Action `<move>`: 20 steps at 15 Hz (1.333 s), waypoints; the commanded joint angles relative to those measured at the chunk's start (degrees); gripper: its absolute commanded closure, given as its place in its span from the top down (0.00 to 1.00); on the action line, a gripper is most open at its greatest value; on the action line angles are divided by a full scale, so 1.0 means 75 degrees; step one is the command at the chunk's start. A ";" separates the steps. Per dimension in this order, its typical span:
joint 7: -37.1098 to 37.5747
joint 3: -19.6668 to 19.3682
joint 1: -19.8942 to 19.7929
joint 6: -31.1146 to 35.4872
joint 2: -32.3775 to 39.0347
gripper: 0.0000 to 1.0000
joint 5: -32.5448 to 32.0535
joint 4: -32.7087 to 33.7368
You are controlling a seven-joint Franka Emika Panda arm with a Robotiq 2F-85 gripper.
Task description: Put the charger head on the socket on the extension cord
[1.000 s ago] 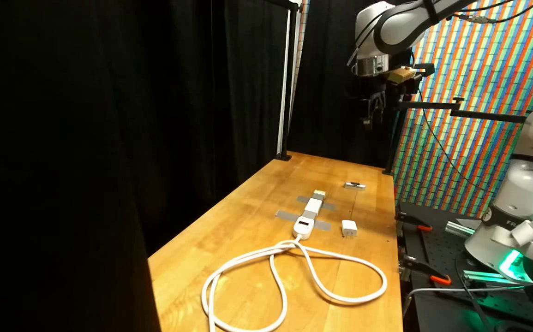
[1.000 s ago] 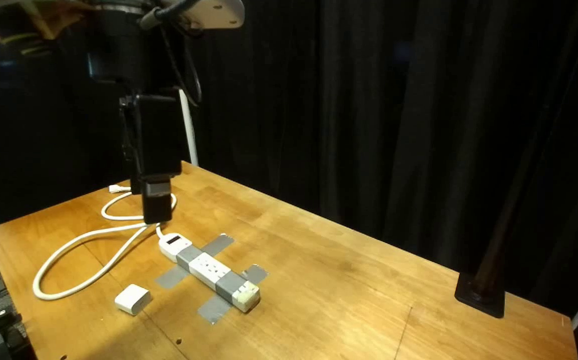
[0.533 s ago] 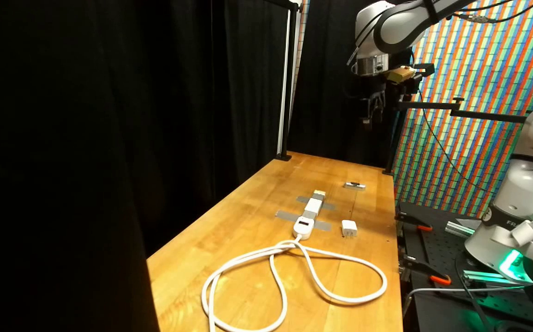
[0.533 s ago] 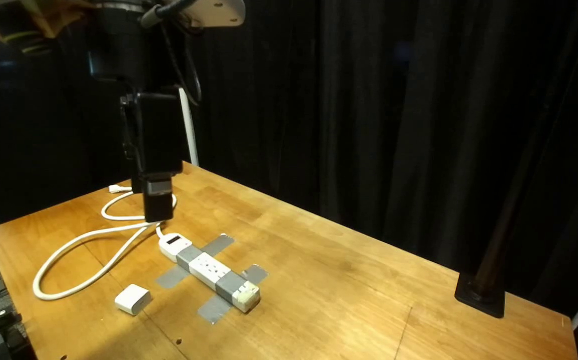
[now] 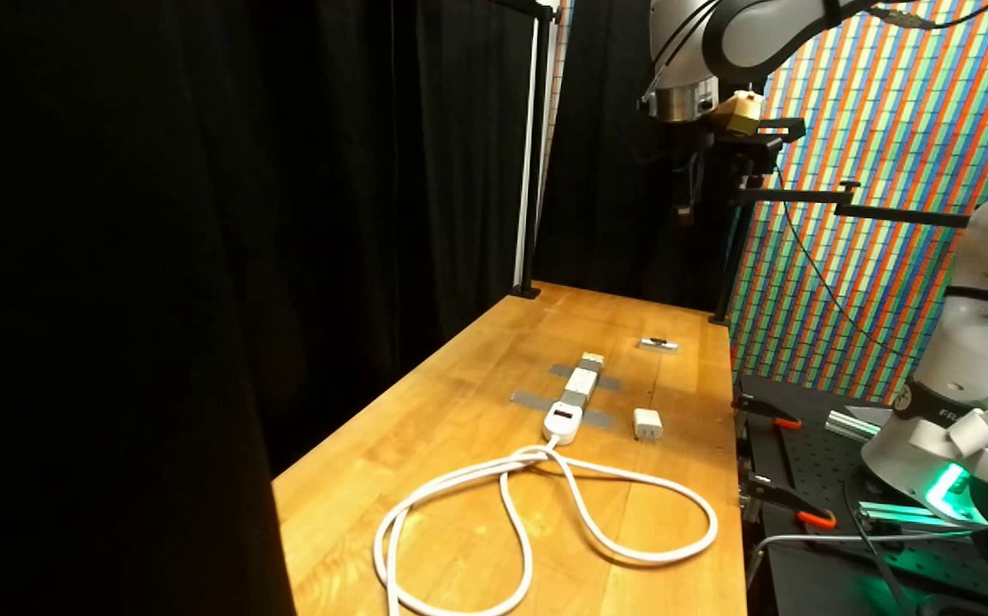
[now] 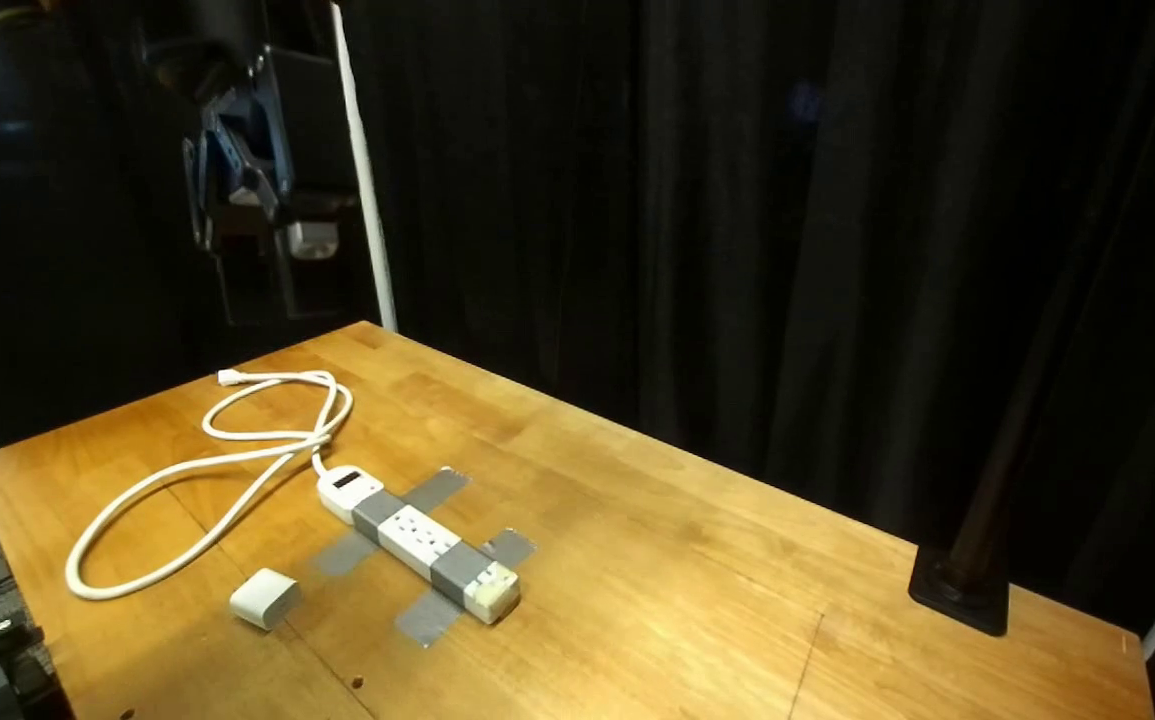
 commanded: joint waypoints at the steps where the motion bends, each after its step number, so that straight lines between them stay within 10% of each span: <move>1: -0.0604 0.0217 0.0579 0.0323 0.0077 1.00 -0.0157 0.0005; 12: -0.3080 0.0317 0.1497 0.4132 0.1597 1.00 0.0185 -0.1557; 20: -0.7161 0.0358 0.1407 0.4469 0.2950 1.00 0.1952 -0.1586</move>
